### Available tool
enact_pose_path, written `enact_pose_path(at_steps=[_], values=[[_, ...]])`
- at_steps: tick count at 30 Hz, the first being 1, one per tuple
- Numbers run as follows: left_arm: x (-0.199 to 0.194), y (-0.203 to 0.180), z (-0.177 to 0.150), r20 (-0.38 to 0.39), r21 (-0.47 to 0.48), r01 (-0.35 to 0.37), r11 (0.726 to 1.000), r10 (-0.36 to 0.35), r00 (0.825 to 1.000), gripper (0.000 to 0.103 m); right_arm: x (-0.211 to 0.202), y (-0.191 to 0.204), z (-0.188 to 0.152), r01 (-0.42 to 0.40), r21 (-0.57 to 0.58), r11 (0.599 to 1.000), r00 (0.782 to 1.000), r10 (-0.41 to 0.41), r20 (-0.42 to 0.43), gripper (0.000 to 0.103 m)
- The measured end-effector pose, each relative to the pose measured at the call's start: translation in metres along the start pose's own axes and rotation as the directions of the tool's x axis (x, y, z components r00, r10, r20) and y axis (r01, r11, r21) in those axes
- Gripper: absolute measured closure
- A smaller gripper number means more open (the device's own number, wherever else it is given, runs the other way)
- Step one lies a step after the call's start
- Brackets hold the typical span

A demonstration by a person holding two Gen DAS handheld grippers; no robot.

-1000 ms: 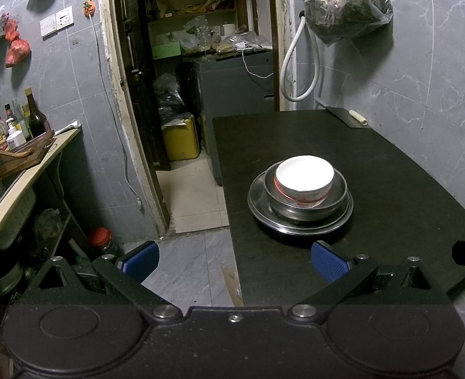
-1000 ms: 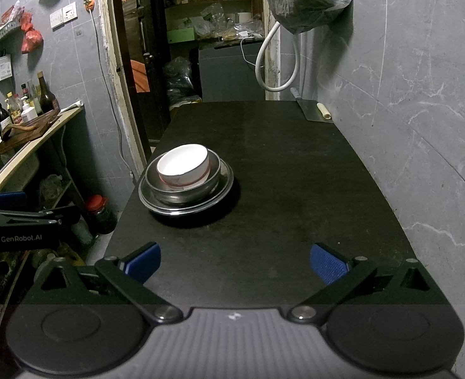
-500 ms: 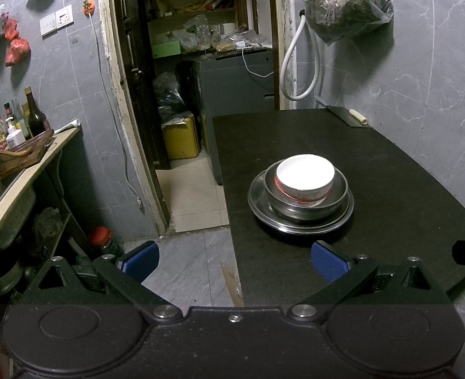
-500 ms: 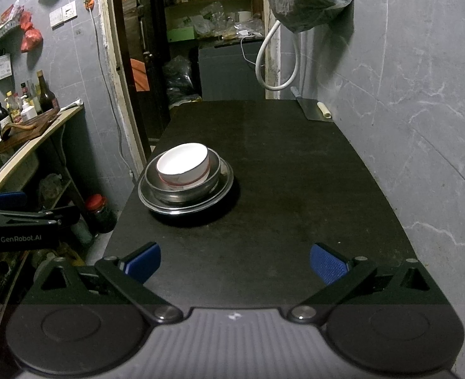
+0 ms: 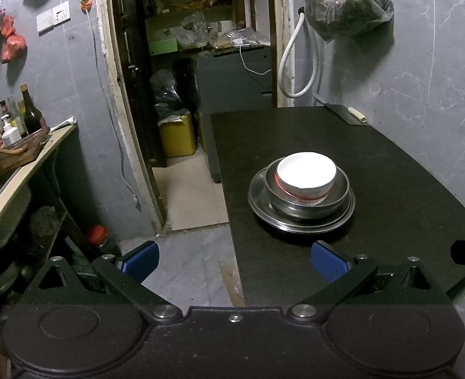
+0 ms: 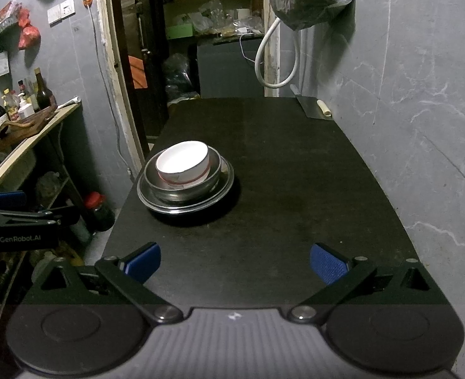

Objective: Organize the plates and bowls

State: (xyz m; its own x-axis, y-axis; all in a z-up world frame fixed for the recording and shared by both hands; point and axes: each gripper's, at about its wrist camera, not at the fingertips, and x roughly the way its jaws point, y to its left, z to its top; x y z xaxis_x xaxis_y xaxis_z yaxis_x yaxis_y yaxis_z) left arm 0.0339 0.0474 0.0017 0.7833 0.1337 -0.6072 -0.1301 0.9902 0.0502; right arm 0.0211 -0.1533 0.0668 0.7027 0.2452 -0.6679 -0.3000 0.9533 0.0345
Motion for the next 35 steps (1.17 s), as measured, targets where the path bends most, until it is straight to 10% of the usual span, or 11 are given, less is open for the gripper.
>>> enact_pose_path(at_steps=[35], values=[[0.033, 0.043, -0.008, -0.051, 0.095, 0.229, 0.969, -0.225, 0.973, 0.001, 0.01, 0.058, -0.002, 0.16, 0.047, 0.986, 0.985, -0.157, -0.073, 0.0]])
